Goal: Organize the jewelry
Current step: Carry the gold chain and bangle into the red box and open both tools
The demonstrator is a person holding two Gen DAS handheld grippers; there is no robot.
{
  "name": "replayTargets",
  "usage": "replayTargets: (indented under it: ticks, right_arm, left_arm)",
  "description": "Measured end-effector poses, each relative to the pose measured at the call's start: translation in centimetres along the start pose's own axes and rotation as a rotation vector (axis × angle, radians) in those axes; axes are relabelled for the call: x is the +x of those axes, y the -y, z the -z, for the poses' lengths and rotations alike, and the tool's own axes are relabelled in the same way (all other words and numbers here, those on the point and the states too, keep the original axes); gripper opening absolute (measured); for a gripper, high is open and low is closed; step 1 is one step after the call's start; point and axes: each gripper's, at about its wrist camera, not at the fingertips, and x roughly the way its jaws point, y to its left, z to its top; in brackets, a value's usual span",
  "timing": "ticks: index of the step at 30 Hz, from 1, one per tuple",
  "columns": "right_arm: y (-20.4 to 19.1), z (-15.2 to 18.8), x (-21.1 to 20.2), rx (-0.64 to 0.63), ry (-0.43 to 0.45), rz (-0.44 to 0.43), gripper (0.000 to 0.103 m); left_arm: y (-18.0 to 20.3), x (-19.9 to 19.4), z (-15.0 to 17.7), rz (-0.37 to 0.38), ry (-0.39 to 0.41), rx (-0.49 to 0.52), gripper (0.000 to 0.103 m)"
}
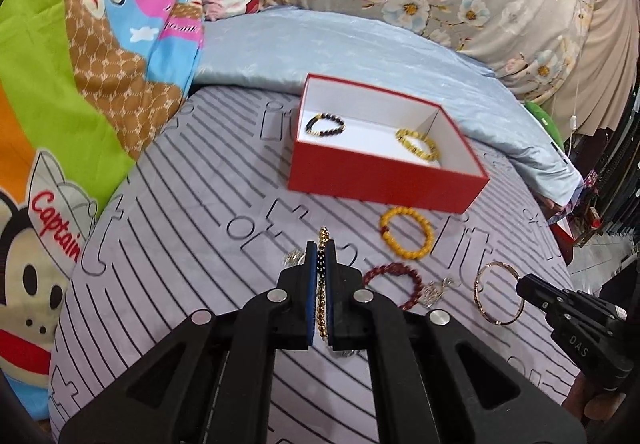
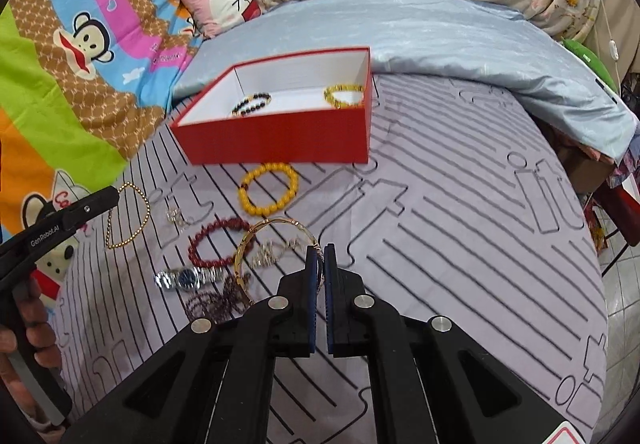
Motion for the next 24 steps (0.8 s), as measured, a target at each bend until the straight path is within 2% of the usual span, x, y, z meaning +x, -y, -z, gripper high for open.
replayTargets:
  ticks: [8,14,19,24]
  right_arm:
    - [0.3,-5.5,-0.3,0.006,0.089,-0.014,0.003]
    - [0.5,-10.6,1.8,0.012,0.124,-0.018,0.003]
    - [0.5,-13.5,5.1,0.018,0.107,-0.015,0.003]
    - [0.3,-14.6,8.9,0.017,0.063,-0.008,0.003]
  left_arm:
    - [1.9,0.0,-4.9,0.044,0.075,0.027,0.003]
    - [3.4,2.4,-9.4,0.067,0.119,0.039,0.003]
    - [4.1,5.8,-11.8,0.070,0.108,0.044,0.003]
    - [3.7,9.7,-12.6,0.063,0.064,0.033,0.003]
